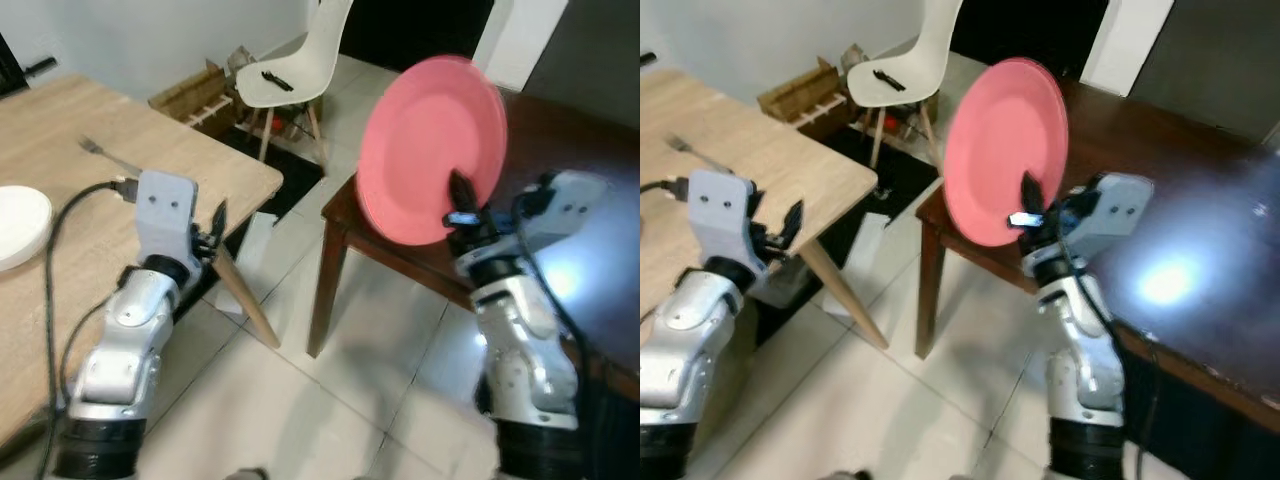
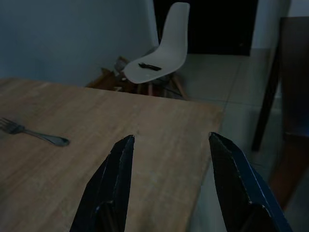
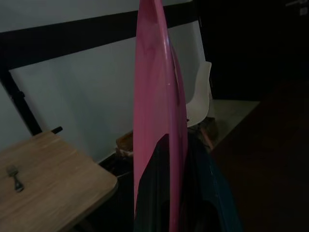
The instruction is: Setting the table
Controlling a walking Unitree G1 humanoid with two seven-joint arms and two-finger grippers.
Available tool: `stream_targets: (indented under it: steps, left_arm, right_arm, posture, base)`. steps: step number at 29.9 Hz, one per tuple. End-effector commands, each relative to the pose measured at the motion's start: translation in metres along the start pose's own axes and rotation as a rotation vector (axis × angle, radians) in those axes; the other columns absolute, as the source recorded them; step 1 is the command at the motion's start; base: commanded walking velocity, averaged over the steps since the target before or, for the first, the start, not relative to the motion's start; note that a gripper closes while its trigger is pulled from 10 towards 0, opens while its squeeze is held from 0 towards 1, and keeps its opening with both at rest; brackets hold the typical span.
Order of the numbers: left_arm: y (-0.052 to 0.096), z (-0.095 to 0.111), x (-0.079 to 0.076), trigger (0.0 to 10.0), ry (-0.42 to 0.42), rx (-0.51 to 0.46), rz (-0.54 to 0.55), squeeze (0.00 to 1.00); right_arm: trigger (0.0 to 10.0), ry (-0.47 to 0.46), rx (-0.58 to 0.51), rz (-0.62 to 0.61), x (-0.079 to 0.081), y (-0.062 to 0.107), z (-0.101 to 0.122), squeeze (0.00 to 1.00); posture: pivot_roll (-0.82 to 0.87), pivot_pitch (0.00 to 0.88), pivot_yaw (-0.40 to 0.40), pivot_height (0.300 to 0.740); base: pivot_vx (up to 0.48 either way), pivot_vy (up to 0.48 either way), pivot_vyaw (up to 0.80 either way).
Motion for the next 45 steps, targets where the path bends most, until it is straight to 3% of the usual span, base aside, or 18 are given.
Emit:
stream_targets:
  steps: [1, 7, 22, 31, 45]
  left_arm:
    - [0.0008, -0.0042, -0.0014, 10.0, -0.009, 0.012, -0.005, 0.00]
    - [0.0006, -0.0048, -0.0001, 10.0, -0.024, 0.013, 0.002, 0.00]
    - [0.0007, -0.0056, -0.0026, 10.0, -0.016, 0.014, -0.002, 0.00]
    - [0.0037, 0.0004, -0.0081, 10.0, 0.032, -0.018, -0.035, 0.00]
    - [0.0042, 0.0036, -0.0083, 10.0, 0.041, -0.025, -0.038, 0.00]
  right_arm:
    - [10.0, 0.006, -0.006, -0.020, -0.0048, 0.0016, 0.0003, 0.00]
    - [10.0, 0.011, -0.009, -0.019, -0.0050, 0.0012, 0.0010, 0.00]
    - [10.0, 0.014, -0.013, -0.016, -0.0057, 0.0006, 0.0018, 0.00]
    - [10.0, 0.015, -0.011, -0.005, -0.0056, 0.0011, 0.0026, 0.00]
    - [10.0, 0.014, -0.015, 0.009, -0.0063, 0.0005, 0.0064, 0.00]
  posture:
    - [-0.07, 0.021, 0.047, 0.740]
    - [-0.07, 0.021, 0.047, 0.740]
    - [-0.07, 0.014, 0.043, 0.740]
    - [-0.07, 0.023, 0.043, 0.740]
    - [-0.07, 0.030, 0.041, 0.740]
  base:
    - [0.431, 0.000, 0.00]
    - [0.464, 0.000, 0.00]
    - [0.472, 0.000, 0.54]
    - [0.000, 0.000, 0.79]
    - [0.000, 0.000, 0.79]
Point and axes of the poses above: a point about 5 cm out from each wrist's last joint towards the gripper, its own y axis pointing back from the gripper into the wrist, its own z axis along the axis of the wrist's last joint, x = y × z, the point moved 1 cm from there along -y, pointing out of the wrist towards the gripper, and after that the axes turned 5 degrees about -y, right-handed, at the moved point
